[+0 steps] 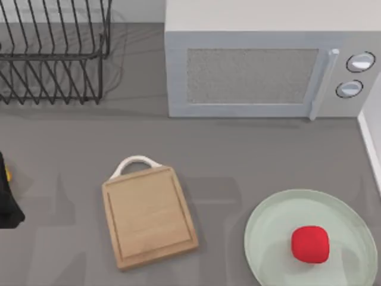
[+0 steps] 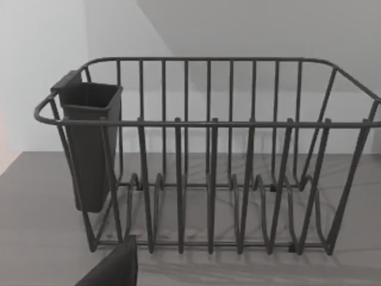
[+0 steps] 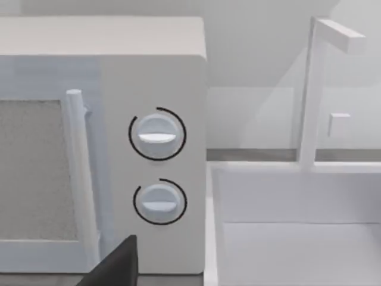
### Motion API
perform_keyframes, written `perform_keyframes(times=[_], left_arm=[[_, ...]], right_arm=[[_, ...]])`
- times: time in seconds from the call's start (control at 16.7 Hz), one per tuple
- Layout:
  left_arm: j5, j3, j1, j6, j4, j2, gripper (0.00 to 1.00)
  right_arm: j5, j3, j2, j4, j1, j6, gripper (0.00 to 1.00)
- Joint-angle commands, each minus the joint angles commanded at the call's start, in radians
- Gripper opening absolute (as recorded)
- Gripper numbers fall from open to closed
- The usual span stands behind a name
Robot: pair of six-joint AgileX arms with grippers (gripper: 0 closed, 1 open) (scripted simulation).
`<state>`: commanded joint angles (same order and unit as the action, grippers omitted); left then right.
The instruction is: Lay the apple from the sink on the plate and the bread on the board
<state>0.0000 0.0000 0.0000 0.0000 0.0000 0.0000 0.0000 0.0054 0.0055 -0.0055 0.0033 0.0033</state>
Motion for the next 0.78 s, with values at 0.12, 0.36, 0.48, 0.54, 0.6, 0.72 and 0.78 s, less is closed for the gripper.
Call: perform_keyframes(times=[0.12, 0.36, 0.48, 0.54, 0.6, 0.72, 0.78], left_arm=[[0.0, 0.0, 0.0, 0.0, 0.0, 0.0, 1.0], [0.0, 0.0, 0.0, 0.0, 0.0, 0.0, 1.0], [0.0, 0.03, 0.004, 0.016, -0.023, 0.031, 1.0], [0.0, 0.06, 0.007, 0.031, -0.046, 0.063, 1.0], [0.0, 0.097, 0.012, 0.05, -0.075, 0.105, 1.0], [0.001, 0.194, 0.024, 0.1, -0.149, 0.222, 1.0], [0.001, 0.25, 0.031, 0.13, -0.193, 0.294, 1.0]], right_arm=[[0.0, -0.005, -0.006, 0.005, -0.003, -0.003, 1.0], [0.0, -0.005, -0.006, 0.005, -0.003, -0.003, 1.0], [0.0, -0.005, -0.006, 0.005, -0.003, -0.003, 1.0], [0.0, -0.005, -0.006, 0.005, -0.003, -0.003, 1.0], [0.0, -0.005, -0.006, 0.005, -0.003, -0.003, 1.0], [0.0, -0.005, -0.006, 0.005, -0.003, -0.003, 1.0], [0.0, -0.005, -0.006, 0.005, -0.003, -0.003, 1.0]])
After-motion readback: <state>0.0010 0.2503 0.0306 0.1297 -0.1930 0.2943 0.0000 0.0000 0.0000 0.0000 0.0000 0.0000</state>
